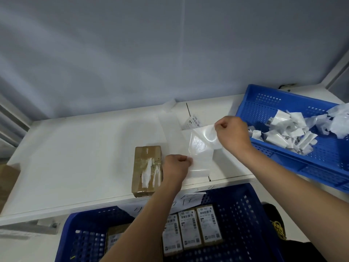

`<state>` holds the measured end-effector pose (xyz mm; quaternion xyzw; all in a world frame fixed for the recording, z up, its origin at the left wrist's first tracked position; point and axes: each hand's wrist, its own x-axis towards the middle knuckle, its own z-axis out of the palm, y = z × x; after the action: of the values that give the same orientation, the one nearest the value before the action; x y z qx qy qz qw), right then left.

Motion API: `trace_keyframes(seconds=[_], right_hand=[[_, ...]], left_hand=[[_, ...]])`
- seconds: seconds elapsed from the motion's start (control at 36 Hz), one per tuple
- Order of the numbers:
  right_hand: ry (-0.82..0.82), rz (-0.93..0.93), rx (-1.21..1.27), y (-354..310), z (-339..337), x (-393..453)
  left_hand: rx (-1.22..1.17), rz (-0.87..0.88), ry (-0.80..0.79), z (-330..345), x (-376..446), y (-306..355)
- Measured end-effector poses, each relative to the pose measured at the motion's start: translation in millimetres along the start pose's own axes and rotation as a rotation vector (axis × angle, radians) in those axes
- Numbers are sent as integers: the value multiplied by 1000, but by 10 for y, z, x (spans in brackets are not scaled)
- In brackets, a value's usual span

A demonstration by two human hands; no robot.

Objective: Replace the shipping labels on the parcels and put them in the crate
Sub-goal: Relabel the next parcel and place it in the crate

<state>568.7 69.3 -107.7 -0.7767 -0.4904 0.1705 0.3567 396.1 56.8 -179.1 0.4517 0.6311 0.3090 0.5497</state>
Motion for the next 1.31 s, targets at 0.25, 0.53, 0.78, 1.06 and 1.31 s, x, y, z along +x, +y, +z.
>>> trace_keyframes(seconds=[0.25, 0.53, 0.78, 1.06, 1.31], right_hand=[[257, 79, 31, -30, -211, 168], [482, 83, 73, -38, -371, 274], [592, 130, 135, -58, -491, 340], [646, 100, 202, -101, -602, 394], [487, 77, 125, -183, -328, 164]], left_hand=[[-1, -35, 14, -12, 28, 32], [-34, -69, 26, 26, 46, 39], [-43, -111, 24, 13, 27, 54], [-39, -111, -8, -97, -28, 66], [20, -44, 9, -167, -82, 86]])
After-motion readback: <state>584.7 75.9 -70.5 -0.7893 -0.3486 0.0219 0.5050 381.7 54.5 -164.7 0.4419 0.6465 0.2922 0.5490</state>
